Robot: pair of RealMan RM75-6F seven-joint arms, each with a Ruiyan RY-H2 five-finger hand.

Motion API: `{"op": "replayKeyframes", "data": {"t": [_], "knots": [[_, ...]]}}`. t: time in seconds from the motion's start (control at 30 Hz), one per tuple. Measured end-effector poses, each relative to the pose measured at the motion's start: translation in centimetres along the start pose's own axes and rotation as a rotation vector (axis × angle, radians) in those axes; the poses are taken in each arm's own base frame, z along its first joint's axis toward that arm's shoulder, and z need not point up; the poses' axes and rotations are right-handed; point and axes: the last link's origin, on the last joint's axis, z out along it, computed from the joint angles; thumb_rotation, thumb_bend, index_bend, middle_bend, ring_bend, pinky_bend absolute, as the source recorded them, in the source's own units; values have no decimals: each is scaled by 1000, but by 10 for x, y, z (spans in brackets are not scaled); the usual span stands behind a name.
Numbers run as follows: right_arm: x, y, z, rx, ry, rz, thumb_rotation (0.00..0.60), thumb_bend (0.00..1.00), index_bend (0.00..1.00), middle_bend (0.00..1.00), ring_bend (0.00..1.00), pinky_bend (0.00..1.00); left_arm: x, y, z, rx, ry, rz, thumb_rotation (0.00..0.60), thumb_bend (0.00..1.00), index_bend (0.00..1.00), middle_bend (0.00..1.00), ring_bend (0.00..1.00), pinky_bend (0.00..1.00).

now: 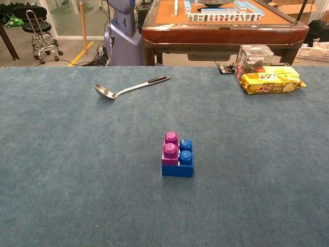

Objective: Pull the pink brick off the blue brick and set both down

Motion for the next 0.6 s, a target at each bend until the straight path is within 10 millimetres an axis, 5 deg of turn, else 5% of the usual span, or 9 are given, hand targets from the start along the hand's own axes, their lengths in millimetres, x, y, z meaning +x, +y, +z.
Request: {"op": "replayKeyframes", "data": {"t": [0.6], "knots": [[-3, -20, 16, 73, 2, -1, 600, 0, 425, 447, 417, 613, -5, 8, -1, -35, -9, -20, 600, 246, 234, 587, 585, 792]]}}
